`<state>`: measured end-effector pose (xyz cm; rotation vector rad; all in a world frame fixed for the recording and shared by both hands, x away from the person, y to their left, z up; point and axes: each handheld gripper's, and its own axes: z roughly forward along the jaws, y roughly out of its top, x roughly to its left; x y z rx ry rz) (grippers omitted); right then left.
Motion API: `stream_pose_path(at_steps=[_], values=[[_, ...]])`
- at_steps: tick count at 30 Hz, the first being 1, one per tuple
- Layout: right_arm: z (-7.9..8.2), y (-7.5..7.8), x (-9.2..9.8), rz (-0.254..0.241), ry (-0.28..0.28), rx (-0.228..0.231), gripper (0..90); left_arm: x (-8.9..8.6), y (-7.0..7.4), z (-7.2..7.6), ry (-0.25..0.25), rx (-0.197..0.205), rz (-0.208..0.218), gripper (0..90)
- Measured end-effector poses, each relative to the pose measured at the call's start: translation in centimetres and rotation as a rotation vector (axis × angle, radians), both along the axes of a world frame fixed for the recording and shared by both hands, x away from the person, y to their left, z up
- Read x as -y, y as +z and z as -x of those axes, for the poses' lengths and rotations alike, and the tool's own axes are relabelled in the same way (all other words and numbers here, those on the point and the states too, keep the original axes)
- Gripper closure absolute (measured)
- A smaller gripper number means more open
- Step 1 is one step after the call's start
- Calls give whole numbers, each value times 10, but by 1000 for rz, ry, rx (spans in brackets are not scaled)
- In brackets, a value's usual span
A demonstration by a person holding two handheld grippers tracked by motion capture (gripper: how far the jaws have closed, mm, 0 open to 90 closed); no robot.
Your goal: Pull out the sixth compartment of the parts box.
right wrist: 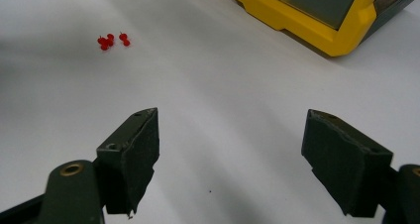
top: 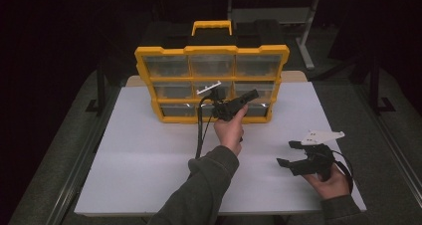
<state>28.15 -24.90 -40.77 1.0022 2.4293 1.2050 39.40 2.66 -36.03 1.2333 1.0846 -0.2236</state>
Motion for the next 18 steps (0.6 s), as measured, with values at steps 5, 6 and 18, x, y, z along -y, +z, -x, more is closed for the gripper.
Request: stream_pose_path(at_steps=[5, 6, 18], values=[[0, -1, 0, 7, 1, 4, 214, -1, 0, 2, -8, 3, -6, 816], [0, 0, 0, 7, 1, 4, 214, -2, 0, 2, -16, 9, -14, 816], [0, -1, 0, 10, 1, 4, 214, -3, 0, 7, -27, 13, -5, 816]])
